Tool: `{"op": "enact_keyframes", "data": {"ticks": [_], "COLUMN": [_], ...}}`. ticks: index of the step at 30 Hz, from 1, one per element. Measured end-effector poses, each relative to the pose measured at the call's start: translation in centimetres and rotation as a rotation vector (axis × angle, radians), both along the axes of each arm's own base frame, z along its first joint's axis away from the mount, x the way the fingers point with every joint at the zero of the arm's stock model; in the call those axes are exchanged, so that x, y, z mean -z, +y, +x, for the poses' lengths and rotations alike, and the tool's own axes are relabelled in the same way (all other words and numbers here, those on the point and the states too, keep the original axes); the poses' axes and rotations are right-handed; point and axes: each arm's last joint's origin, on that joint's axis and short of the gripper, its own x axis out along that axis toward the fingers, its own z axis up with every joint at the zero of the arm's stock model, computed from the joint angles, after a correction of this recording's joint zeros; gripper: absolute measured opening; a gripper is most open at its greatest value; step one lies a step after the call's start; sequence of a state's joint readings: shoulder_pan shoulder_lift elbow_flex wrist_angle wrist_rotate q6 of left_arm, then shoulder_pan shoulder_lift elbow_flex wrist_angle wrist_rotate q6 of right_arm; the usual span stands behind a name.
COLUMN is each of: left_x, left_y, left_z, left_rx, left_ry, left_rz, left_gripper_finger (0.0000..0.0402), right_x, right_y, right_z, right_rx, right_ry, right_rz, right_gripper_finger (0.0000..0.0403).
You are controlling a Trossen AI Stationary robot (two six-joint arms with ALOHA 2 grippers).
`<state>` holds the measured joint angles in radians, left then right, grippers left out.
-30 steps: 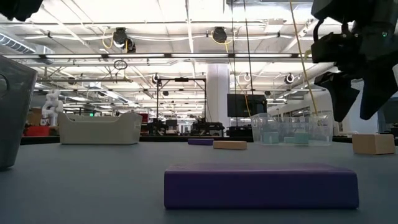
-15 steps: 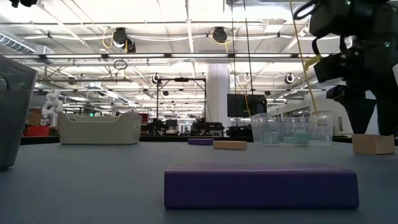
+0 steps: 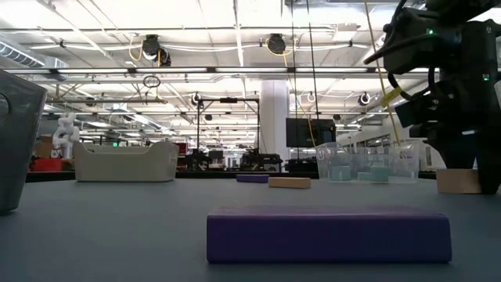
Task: Sort & place blocks by color
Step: Put the orange block into the black bin
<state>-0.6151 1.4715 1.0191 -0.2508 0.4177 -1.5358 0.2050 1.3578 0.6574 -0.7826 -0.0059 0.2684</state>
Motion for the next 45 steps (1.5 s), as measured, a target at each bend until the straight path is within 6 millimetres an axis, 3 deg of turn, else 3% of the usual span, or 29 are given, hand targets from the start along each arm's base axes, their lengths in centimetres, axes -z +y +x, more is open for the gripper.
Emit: {"op": "enact_keyframes", "data": {"ticks": [5,11,17,22,29,38,45], "left_x": [-1.0,-1.5,-1.5,-1.6,-2.6,-4.5,-5.1], "left_y": [0.2,2.4,6.3,9.8,12.7,12.9,13.9], "left_z": [1.2,3.1,5.1,6.3,7.4,7.9,8.3], "left_rx": [0.008,-0.036,-0.223,-0.260,-0.291,-0.153,-0.168], "left_ry": [-0.203,-0.499,-0.683,-0.753,-0.833,-1.064,-1.139], "left_rz": [-0.024,0.167,0.611,0.958,1.256,1.524,1.492], "left_gripper_finger": [0.0253,0.0253,0.0253,0.0253,0.0253,0.0253,0.0253], "right_x": [-0.1,-1.2,-3.6,-6.6,-10.4,-11.3,-10.8], "right_y": [0.0,0.1,0.2,0.2,-0.1,-0.7,-0.5], "right_z": [0.0,0.6,3.0,5.2,6.8,7.2,8.7], "right_rx": [0.005,0.009,0.000,0.014,0.006,0.081,0.037], "right_ry": [-0.006,-0.162,-0.567,-0.958,-1.356,-1.472,-1.549], "right_rz": [0.000,0.021,-0.014,-0.143,-0.257,-0.235,-0.180], "right_gripper_finger": [0.0114,0.0113,0.0113,0.0113,0.0115,0.0115,0.0115]}}
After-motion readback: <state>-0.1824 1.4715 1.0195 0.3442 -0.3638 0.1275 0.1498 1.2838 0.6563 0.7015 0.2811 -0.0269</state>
